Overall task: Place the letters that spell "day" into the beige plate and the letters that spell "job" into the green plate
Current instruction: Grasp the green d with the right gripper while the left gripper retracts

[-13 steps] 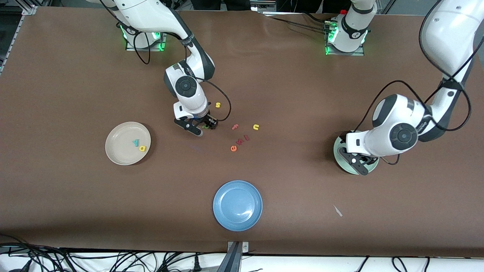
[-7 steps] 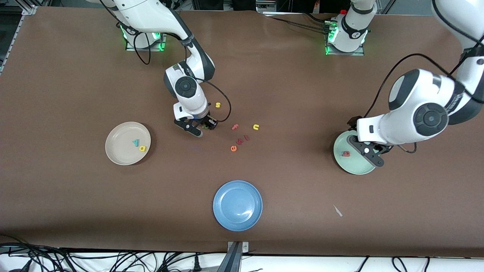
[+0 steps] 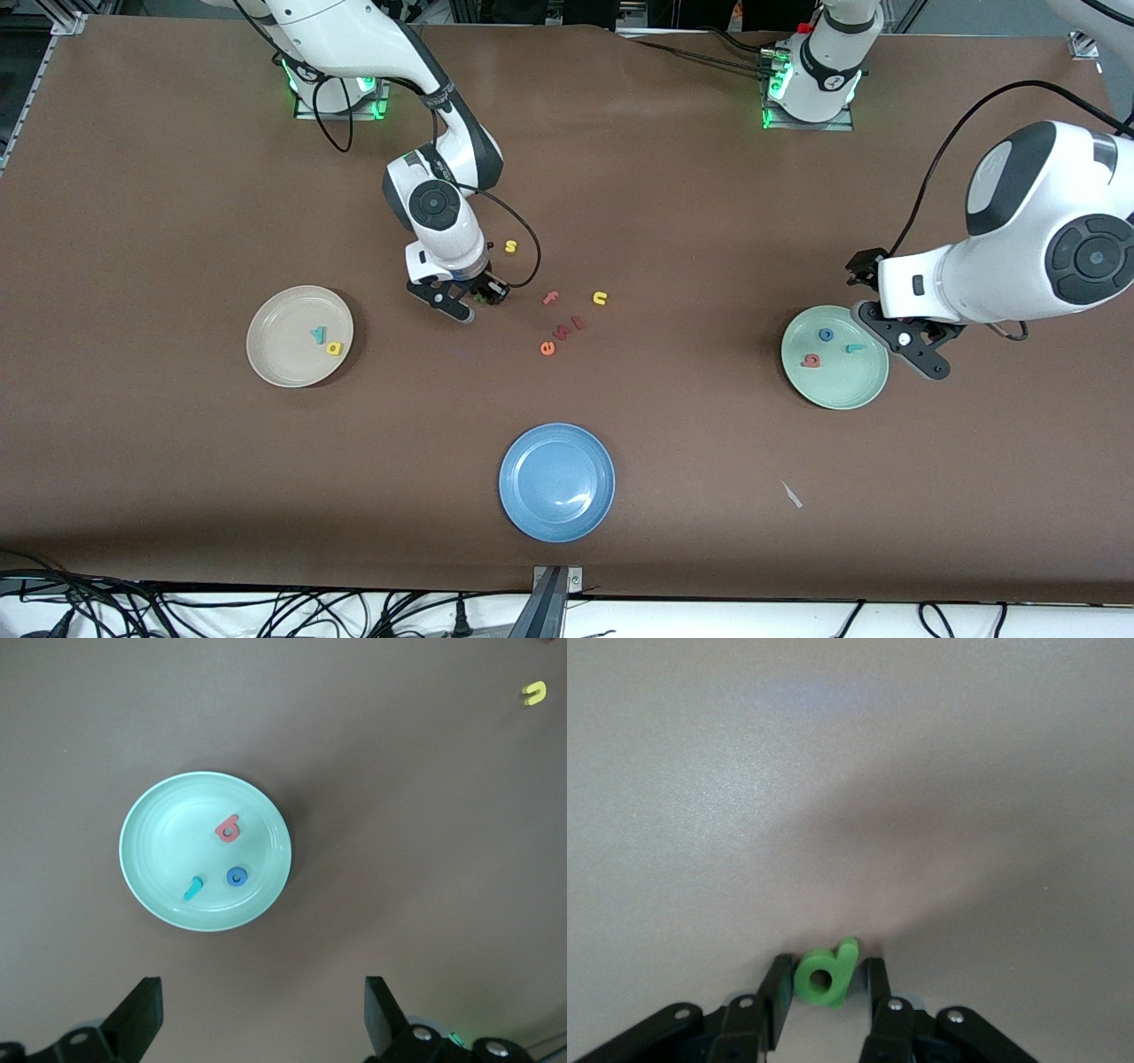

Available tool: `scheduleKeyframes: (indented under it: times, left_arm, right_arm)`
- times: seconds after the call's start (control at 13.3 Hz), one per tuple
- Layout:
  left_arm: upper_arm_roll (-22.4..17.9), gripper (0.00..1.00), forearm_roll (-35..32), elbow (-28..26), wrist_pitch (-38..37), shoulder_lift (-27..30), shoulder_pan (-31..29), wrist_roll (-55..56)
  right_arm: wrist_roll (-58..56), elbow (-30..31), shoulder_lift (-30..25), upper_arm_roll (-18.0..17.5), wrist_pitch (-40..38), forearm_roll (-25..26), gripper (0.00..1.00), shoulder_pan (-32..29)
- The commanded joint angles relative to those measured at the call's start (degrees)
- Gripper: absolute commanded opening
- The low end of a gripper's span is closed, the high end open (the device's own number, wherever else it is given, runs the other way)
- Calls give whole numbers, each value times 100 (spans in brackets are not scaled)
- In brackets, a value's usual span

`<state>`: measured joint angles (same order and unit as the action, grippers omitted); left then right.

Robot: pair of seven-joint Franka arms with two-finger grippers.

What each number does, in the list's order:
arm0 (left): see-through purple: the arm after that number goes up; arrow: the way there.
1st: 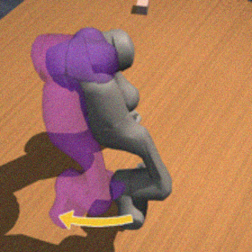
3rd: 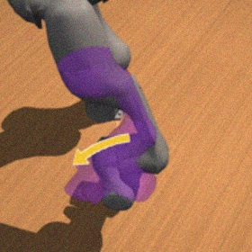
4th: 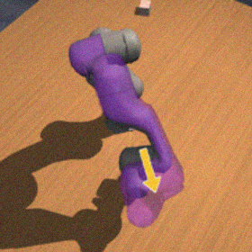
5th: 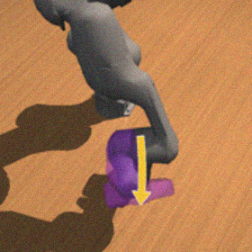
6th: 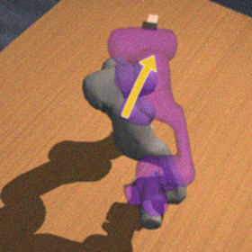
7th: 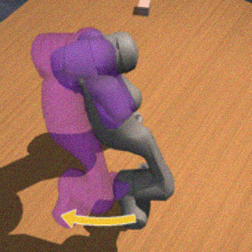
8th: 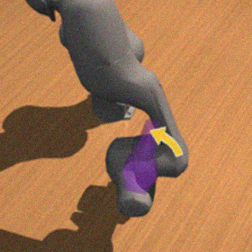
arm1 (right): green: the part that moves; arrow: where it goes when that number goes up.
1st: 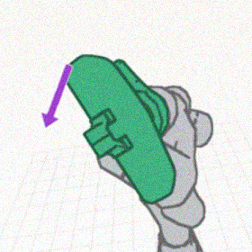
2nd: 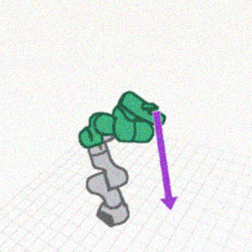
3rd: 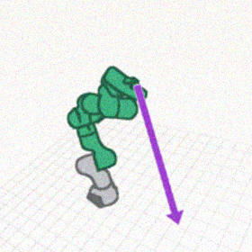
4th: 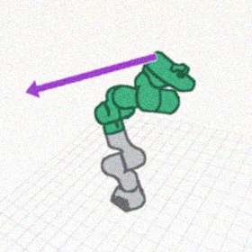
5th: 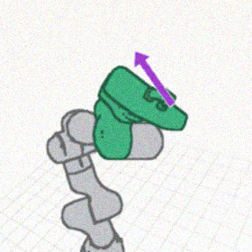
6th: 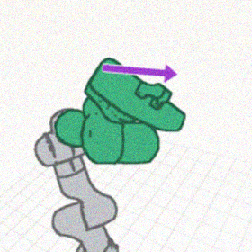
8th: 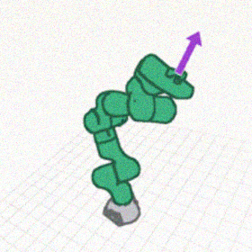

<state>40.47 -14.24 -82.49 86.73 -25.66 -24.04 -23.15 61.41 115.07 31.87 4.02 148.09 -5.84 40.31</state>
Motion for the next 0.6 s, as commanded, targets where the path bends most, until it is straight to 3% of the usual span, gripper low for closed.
scheduleKeyframes:
  times: [0.0,0.3,0.52]
  left_arm:
    - [14,100,202,329,-480,166,39,-14]
    - [-520,100,360,479,-543,482,565,-5]
    - [-1748,100,1150,462,-534,842,1232,4]
  right_arm:
    - [72,-90,65,3,27,4,41,12]
    - [72,-99,65,2,27,4,33,12]
    - [81,-125,65,2,19,4,31,12]
